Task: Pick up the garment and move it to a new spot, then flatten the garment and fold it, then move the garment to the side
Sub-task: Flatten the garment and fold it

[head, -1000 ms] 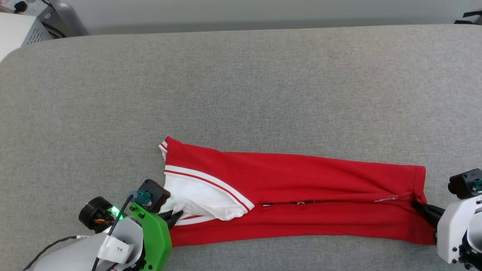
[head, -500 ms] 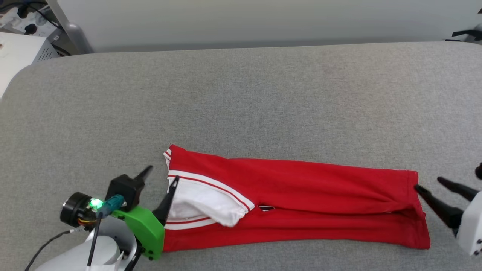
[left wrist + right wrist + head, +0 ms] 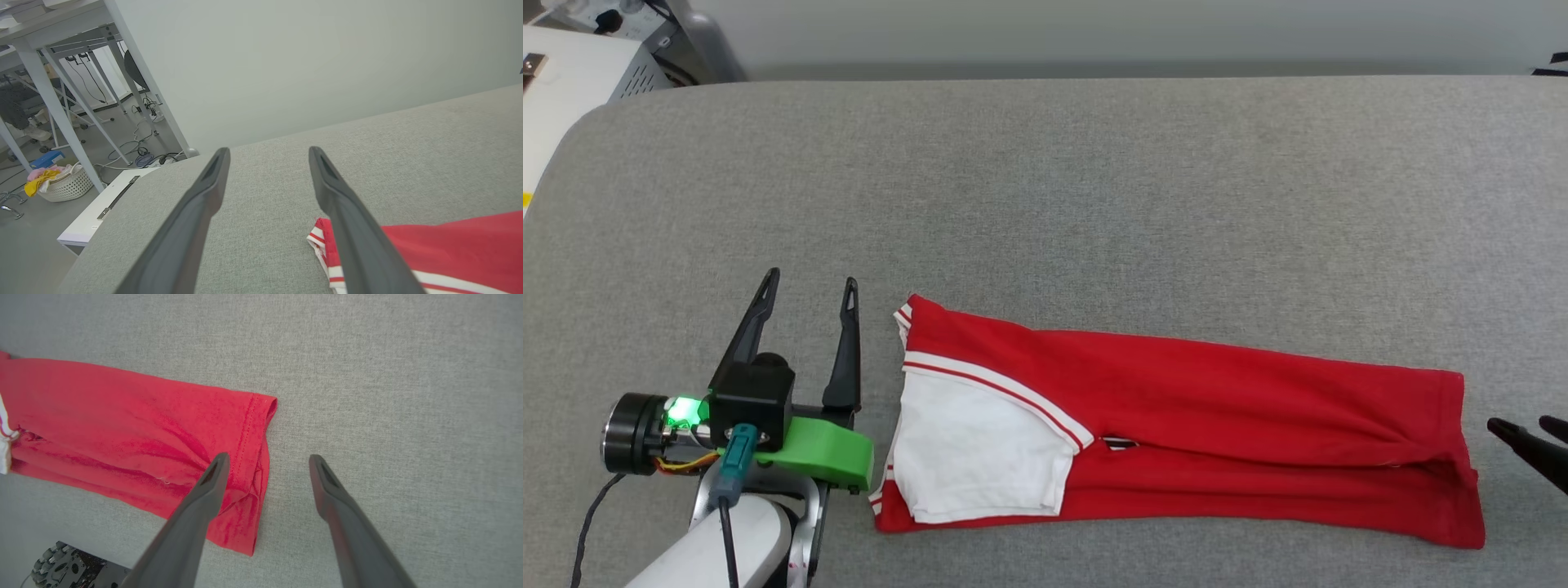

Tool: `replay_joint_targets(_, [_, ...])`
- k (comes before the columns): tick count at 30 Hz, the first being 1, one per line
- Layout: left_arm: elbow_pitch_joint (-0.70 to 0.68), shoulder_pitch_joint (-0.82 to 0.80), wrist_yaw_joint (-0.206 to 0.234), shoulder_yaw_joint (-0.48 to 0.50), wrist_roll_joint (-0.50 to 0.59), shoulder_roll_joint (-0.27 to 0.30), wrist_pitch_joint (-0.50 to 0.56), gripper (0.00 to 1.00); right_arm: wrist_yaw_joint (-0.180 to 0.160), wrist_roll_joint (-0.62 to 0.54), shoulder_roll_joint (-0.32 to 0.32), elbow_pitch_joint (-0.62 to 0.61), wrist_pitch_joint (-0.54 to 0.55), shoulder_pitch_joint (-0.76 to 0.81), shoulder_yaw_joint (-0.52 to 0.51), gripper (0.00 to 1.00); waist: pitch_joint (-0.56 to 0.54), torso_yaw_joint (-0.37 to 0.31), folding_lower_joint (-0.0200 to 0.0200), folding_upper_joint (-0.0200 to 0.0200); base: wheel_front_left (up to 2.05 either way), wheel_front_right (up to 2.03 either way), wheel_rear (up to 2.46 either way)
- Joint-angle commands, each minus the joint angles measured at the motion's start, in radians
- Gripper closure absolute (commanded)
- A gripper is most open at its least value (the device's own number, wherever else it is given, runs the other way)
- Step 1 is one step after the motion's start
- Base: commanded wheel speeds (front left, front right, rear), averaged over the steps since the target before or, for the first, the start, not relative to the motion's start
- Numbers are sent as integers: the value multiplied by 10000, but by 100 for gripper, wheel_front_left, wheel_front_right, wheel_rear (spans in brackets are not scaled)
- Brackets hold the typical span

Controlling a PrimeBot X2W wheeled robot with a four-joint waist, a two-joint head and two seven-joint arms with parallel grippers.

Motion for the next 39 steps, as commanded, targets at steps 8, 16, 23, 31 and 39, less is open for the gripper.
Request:
replay_joint_targets(8, [44,1040,-318,1700,1487,-1092,-58,0,-4,14,835,1027,418,-532,494,0,576,515,0,-1,0,0,0])
replay_joint_targets(16, [158,1864,-912,3006,2557,-2217,-58,0,-4,321,1467,1469,184,-720,1444,0,707,754,0,-1,0,0,0])
replay_joint_targets(23, [268,2399,-1488,3843,3528,-3143,-58,0,-4,478,1549,1271,-114,-781,2312,0,665,687,0,-1,0,0,0])
replay_joint_targets(31, [510,2677,-2219,4587,4218,-3797,-58,0,-4,36,1154,1778,-791,-1060,2589,100,515,592,0,-1,0,0,0])
replay_joint_targets(39, [595,2961,-2761,5102,4658,-4159,-58,0,-4,-191,389,2644,-1243,-1347,2054,100,157,548,0,-1,0,0,0])
